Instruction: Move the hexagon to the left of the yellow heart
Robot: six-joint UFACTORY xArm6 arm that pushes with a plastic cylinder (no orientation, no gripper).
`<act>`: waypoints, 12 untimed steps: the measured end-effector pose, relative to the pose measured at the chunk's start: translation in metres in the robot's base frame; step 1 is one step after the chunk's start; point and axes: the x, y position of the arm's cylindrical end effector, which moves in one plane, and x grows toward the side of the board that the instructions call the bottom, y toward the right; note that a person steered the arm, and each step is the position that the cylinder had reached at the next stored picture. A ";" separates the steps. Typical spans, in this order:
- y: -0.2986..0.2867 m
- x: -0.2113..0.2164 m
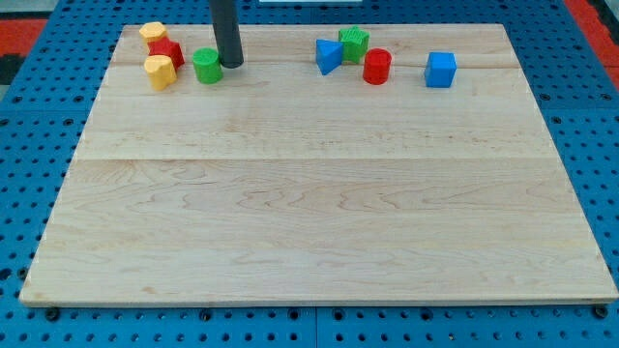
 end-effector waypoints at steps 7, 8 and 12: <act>-0.115 -0.069; -0.116 -0.090; -0.151 -0.055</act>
